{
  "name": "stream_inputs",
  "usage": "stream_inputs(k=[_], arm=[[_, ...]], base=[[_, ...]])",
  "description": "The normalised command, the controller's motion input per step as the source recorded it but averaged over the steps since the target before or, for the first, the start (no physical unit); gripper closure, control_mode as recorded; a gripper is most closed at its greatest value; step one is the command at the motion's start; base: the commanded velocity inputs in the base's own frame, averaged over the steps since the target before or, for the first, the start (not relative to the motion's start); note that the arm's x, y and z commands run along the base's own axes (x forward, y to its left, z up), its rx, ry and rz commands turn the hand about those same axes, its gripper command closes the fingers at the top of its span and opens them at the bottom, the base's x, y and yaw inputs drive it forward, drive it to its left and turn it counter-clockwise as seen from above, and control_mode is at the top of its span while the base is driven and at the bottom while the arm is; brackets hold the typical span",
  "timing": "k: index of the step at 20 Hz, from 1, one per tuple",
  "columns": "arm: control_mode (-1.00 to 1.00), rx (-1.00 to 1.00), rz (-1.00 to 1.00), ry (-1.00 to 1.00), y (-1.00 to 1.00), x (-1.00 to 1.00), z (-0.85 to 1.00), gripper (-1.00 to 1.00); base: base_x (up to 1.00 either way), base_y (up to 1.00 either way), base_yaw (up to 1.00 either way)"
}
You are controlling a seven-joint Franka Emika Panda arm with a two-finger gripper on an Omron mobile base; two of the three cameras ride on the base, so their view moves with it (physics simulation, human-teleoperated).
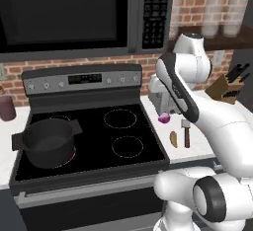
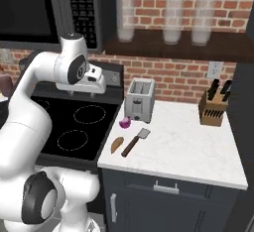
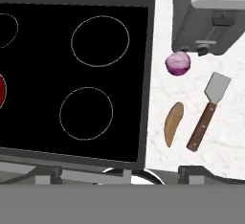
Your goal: Put the sweet potato and onion in the pot. Retrieve the spatula and lightly stir the vegetables in the pot.
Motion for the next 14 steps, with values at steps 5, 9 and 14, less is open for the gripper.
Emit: stream_inputs(k=[5,9,14], arm=[[1.0,0.0,0.0,0.0,0.0,0.0,0.0,-1.0],[-1.0,0.0,0.0,0.0,0.0,0.0,0.0,-1.0],[-1.0,0.0,-0.02,0.0,0.13,0.24,-0.11,-1.0]], base=[[0.01,-0.82,0.0],[0.06,-0.08,-0.01],[0.0,0.0,0.0]])
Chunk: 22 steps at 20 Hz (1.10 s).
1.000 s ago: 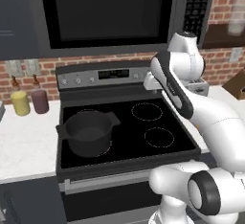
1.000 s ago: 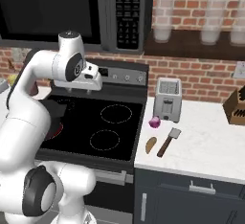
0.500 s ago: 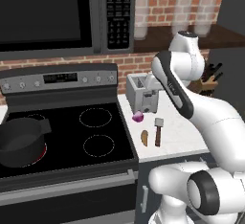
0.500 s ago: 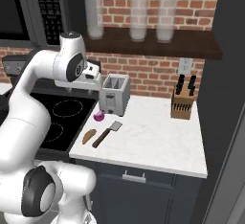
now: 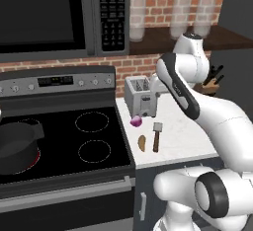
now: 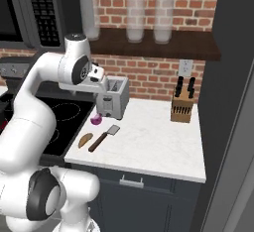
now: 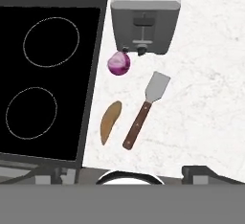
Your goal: Put the sweet potato and onion in the pot. Retrieve the spatula and lightly stir the vegetables in the pot.
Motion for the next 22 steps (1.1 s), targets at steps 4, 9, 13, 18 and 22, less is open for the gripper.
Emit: stream_inputs(k=[4,9,13,18,22], arm=[[-1.0,0.0,-0.1,-0.08,0.35,0.26,-0.62,-1.0],[-1.0,0.04,-0.07,-0.12,0.31,0.2,-0.99,-1.0],[-1.0,0.05,-0.09,-0.13,0.06,0.03,-0.89,-1.0],[-1.0,0.0,-0.13,0.01,0.0,0.32,-0.54,-1.0],[-1.0,0.0,-0.1,0.08,0.0,0.47,-0.23,-1.0]], base=[[0.0,0.0,0.0],[0.0,0.0,0.0],[0.0,0.0,0.0],[0.0,0.0,0.0],[0.0,0.0,0.0]])
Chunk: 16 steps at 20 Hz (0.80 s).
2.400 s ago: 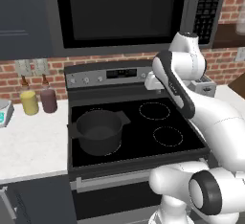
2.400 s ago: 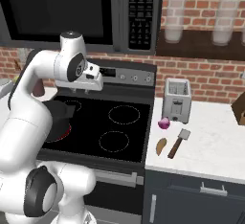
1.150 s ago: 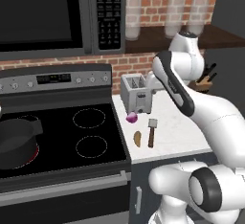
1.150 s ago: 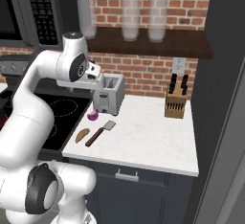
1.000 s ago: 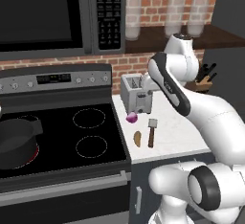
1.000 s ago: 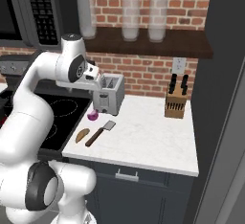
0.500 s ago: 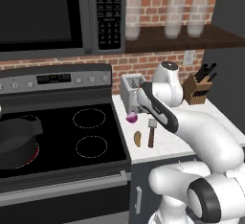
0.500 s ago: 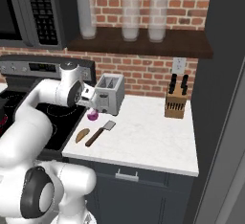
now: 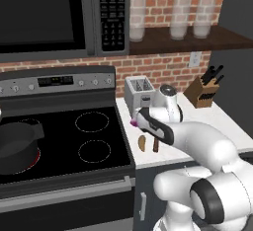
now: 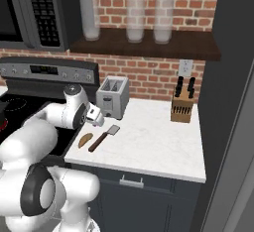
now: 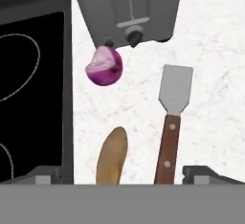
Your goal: Put the sweet potato and onion in the pot. Retrieve the spatula and lightly stir the vegetables in the pot.
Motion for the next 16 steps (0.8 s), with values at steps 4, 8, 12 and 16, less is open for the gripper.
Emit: stream_inputs(k=[4,8,12,16], arm=[[-1.0,0.0,-0.07,0.07,0.0,0.44,-0.12,-1.0],[-1.0,0.0,0.0,0.1,0.0,0.1,0.0,-1.0],[-1.0,0.0,0.0,0.03,0.07,0.15,-0.03,-1.0],[-1.0,0.0,0.0,0.0,0.17,0.31,-0.1,-1.0]], base=[[0.0,0.0,0.0],[0.0,0.0,0.0],[0.0,0.0,0.0],[0.0,0.0,0.0]])
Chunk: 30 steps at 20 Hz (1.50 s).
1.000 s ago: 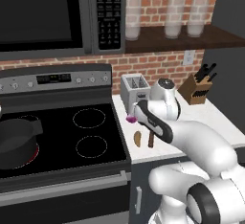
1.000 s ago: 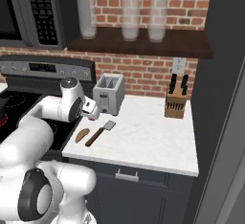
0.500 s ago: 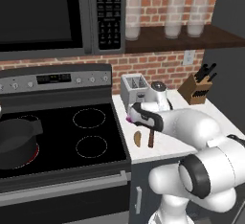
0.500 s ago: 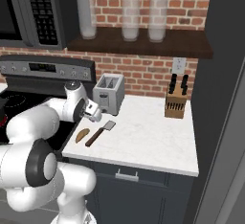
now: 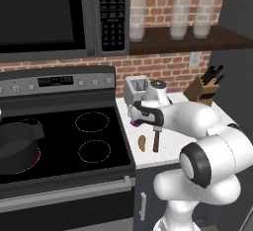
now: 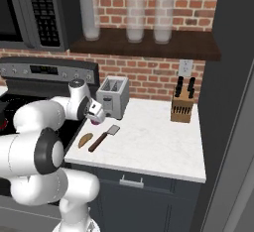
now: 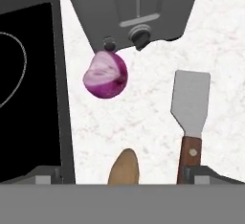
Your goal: Put the sweet potato and onion in the pot. Retrieve the spatula and lightly stir the vegetables in the pot.
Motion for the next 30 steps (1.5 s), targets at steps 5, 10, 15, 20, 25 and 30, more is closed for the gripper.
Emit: stream_inputs(k=[5,10,15,20,25,30], arm=[[-1.0,0.0,0.0,0.0,0.19,0.41,-0.21,-1.0],[-1.0,0.0,0.0,0.0,0.0,0.34,-0.14,-1.0],[-1.0,0.0,-0.01,0.0,0.0,0.15,-0.15,-1.0],[-1.0,0.0,-0.02,0.0,0.01,0.17,-0.23,-1.0],[-1.0,0.02,-0.03,0.0,0.0,0.17,-0.18,-1.0],[-1.0,0.04,-0.04,0.0,0.0,0.21,-0.06,-1.0]], base=[[0.0,0.0,0.0],[0.0,0.0,0.0],[0.0,0.0,0.0],[0.0,0.0,0.0],[0.0,0.0,0.0],[0.0,0.0,0.0]])
